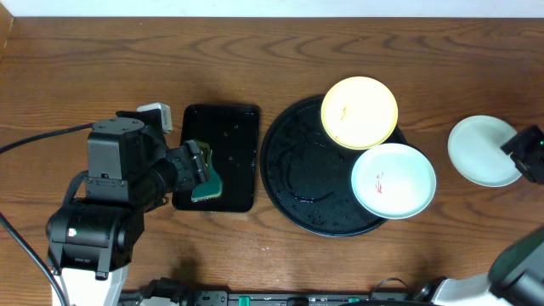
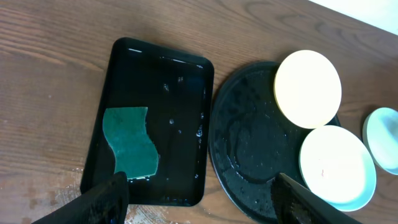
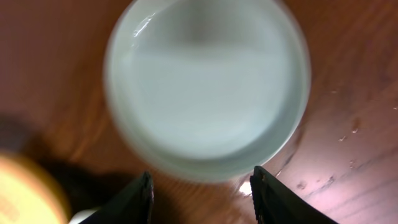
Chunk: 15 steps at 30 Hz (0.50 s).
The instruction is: Clean dirty plates on tray and stack at the side
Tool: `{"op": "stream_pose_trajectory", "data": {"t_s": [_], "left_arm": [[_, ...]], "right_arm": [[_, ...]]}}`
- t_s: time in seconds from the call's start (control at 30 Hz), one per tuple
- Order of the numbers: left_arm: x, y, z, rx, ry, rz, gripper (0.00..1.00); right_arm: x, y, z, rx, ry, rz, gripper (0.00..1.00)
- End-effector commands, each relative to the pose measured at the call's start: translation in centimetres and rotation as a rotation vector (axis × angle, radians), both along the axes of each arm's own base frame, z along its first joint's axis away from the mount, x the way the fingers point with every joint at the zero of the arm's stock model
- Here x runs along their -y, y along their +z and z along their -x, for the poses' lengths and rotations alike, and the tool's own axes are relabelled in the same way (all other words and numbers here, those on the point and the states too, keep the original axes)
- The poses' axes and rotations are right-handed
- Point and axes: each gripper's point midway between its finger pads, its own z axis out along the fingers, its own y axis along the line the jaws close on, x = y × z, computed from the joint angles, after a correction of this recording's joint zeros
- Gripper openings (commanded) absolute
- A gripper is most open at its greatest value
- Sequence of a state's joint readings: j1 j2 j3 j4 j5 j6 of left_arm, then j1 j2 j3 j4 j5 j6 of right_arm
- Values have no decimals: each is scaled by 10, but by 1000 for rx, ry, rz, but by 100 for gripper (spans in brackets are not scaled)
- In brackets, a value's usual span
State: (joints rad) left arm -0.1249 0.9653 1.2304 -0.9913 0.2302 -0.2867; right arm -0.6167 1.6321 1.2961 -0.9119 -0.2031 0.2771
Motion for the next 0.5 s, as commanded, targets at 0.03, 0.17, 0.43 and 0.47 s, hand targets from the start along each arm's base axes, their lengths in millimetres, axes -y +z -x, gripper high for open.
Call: {"op": "stream_pose_trajectory", "data": {"t_s": [0.03, 0.17, 0.43, 0.47], "left_arm": [[-2, 7, -1, 21, -3, -13, 74], [-2, 7, -1, 21, -3, -13, 74], [-2, 7, -1, 21, -3, -13, 74], [-2, 7, -1, 21, -3, -14, 74]], "right_arm": [[-67, 28, -9, 33, 198, -29, 49], [-104, 8, 1, -108, 315, 29, 47], [-114, -53, 40, -340, 334, 243, 38], [-120, -61, 42, -335, 345, 223, 38]]}}
